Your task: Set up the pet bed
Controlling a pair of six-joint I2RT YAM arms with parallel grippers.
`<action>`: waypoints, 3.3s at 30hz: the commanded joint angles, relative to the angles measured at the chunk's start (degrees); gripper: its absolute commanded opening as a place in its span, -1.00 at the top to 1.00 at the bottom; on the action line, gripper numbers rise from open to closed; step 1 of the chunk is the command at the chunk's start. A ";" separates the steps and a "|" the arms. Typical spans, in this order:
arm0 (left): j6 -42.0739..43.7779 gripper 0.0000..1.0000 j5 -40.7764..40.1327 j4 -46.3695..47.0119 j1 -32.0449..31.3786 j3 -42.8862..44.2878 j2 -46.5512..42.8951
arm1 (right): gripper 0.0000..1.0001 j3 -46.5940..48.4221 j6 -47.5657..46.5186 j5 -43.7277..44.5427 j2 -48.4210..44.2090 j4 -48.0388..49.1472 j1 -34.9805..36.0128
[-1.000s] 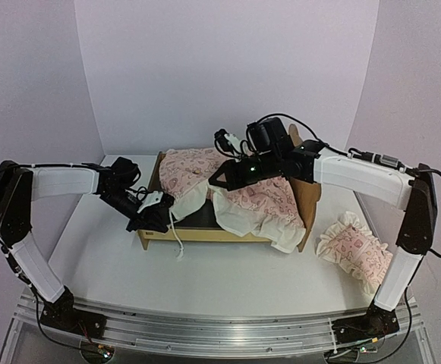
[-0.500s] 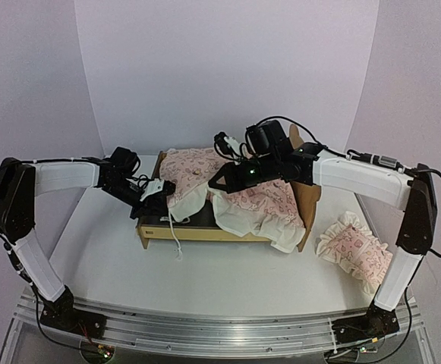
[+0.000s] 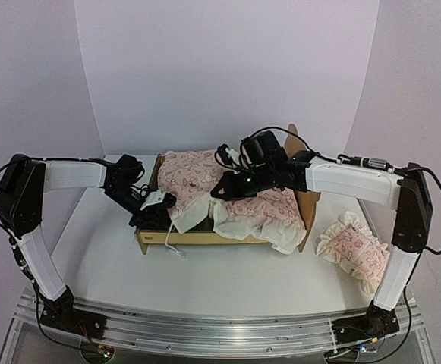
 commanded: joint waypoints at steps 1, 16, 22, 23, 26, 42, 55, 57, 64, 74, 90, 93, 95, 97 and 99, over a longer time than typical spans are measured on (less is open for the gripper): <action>0.29 0.19 5.93 -6.65 3.11 4.62 -1.60 | 1.00 0.05 4.82 2.72 1.96 1.27 0.31; 4.61 -0.14 12.23 -13.54 5.33 4.12 -6.77 | 1.00 2.06 16.75 14.76 6.09 1.37 4.21; 4.16 -0.31 13.78 -11.17 4.64 0.79 -9.60 | 1.00 6.19 17.60 15.08 8.54 3.51 7.05; 3.71 -0.32 13.53 -10.18 4.30 0.13 -10.01 | 1.00 7.25 16.85 14.49 9.42 3.54 7.33; 3.23 -0.35 13.14 -8.53 3.48 -1.11 -10.44 | 0.91 6.60 17.60 15.79 10.69 3.55 7.36; -6.90 -0.37 3.57 8.11 -5.29 -7.16 -11.09 | -0.23 8.97 -2.24 8.90 3.49 -3.14 7.35; -11.37 0.98 -8.07 11.01 -3.28 -3.61 -9.98 | -0.26 0.55 -0.06 10.85 -2.45 -3.31 6.84; -11.05 1.00 -8.08 10.34 -2.36 -3.31 -10.37 | -0.25 0.02 -0.09 10.46 -2.50 -3.31 6.88; -16.20 1.00 -5.68 8.19 4.42 1.47 -9.40 | -0.16 -0.90 -1.00 2.71 -1.78 -3.66 6.89; -17.05 1.00 -6.43 7.65 5.69 -0.31 -9.33 | 0.02 0.97 -0.19 2.58 3.16 -3.47 9.17; -22.84 1.00 -2.21 12.92 5.64 -0.12 -8.70 | 0.67 11.99 1.15 14.50 18.34 4.31 12.11; -23.18 1.00 -1.86 13.19 5.68 -0.07 -8.80 | 0.71 14.00 -0.58 17.88 20.90 3.22 12.05; -23.29 1.00 -1.50 13.19 5.68 -0.10 -8.76 | 0.71 14.98 -1.23 19.47 21.89 2.60 12.06; -23.28 1.00 -1.18 13.29 5.67 -0.37 -8.84 | 0.71 15.74 -1.66 20.42 22.36 2.25 12.03; -23.21 1.00 -0.86 13.52 5.66 -0.82 -9.01 | 0.69 16.35 -1.83 21.82 22.63 1.65 12.04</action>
